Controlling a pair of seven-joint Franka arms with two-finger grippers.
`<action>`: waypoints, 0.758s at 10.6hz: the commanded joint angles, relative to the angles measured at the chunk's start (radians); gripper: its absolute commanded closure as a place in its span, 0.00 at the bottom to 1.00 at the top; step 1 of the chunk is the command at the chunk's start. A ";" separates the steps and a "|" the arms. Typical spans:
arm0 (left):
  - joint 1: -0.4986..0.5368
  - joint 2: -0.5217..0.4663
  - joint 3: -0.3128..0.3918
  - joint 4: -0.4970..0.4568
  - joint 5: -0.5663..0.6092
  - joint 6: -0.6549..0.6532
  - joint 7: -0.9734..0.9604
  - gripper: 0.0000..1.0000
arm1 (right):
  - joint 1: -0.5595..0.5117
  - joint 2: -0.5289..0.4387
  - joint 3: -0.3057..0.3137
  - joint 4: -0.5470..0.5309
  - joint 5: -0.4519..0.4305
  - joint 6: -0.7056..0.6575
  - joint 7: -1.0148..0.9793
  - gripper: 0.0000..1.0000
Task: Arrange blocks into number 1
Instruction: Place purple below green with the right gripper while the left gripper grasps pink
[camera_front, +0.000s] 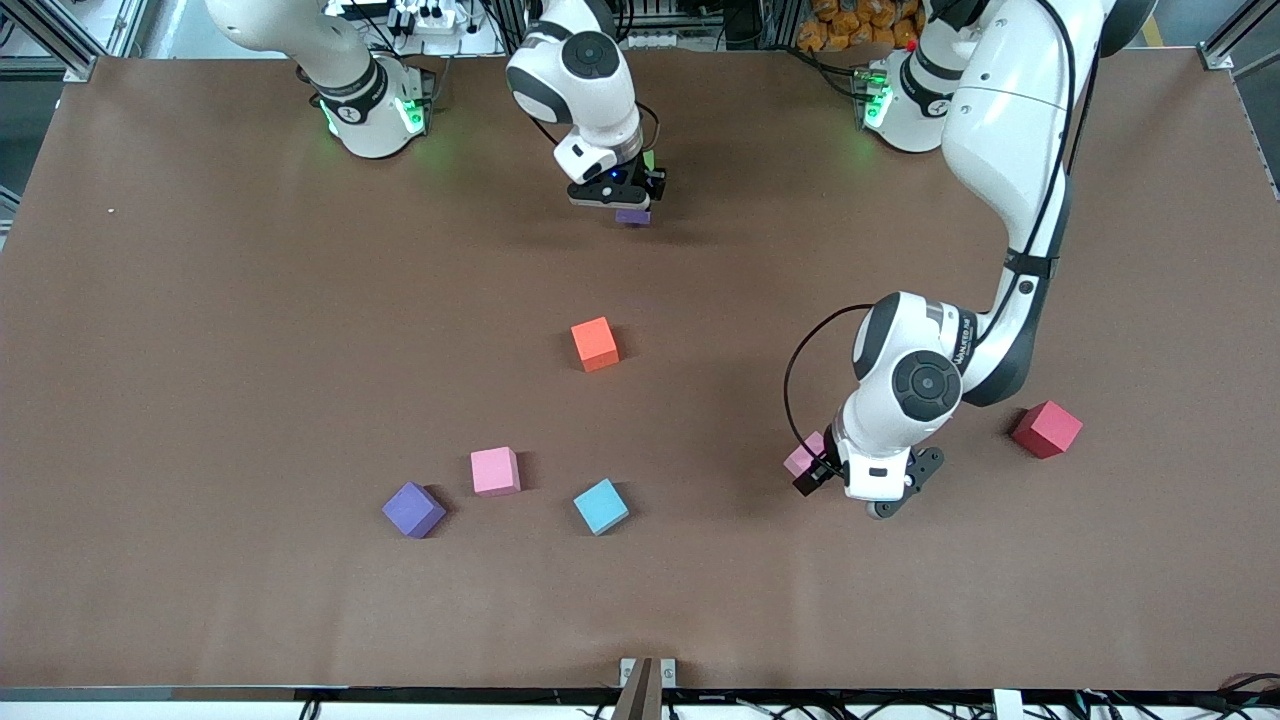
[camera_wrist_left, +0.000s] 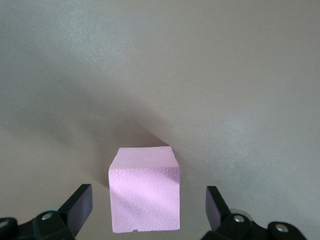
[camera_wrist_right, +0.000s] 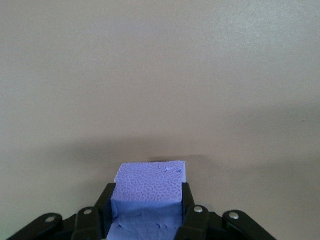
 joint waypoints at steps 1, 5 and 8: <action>-0.017 0.038 0.020 0.025 -0.033 -0.016 0.012 0.00 | 0.011 0.014 -0.002 -0.001 -0.023 0.020 0.023 0.48; -0.015 0.058 0.019 0.024 -0.033 -0.016 0.011 0.00 | 0.031 0.025 -0.002 -0.002 -0.068 0.018 0.023 0.19; -0.017 0.066 0.019 0.022 -0.042 -0.016 0.026 0.89 | -0.019 -0.023 0.001 -0.007 -0.075 0.012 0.023 0.00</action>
